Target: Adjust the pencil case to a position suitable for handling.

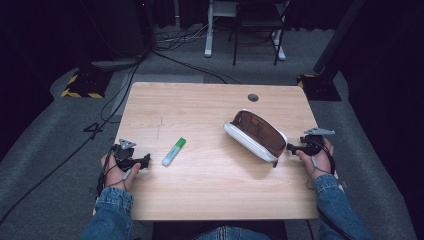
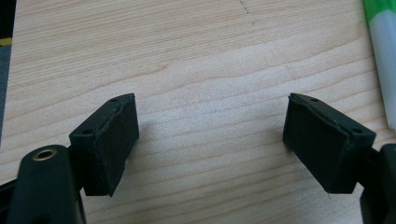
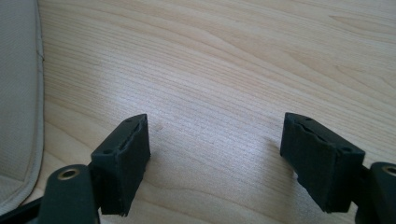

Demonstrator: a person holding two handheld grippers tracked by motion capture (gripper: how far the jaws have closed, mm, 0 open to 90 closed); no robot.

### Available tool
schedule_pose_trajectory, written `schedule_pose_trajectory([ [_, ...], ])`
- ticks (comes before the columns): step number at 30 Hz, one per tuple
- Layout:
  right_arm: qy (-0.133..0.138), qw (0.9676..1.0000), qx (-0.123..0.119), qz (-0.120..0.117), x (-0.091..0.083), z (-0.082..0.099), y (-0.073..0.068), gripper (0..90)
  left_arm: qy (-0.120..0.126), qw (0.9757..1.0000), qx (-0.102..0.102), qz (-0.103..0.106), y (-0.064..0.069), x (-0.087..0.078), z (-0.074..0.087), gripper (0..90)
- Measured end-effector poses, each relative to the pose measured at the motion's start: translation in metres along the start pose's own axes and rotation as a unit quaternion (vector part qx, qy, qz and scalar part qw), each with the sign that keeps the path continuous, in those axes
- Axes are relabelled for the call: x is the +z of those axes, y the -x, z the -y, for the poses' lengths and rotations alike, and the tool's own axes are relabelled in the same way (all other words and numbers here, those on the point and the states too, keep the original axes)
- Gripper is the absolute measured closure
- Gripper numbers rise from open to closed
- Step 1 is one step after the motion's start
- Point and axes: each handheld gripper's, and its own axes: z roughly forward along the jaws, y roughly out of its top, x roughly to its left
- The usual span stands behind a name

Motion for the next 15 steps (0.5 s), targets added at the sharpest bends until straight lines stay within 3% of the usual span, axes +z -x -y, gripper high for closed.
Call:
schedule_pose_trajectory([
  [15,0.004,1.0,0.002,-0.004,-0.0044,0.0029,0.0028,30.2,0.0,1.0,0.003,0.0,0.0002,0.0014,-0.0016,18.3],
])
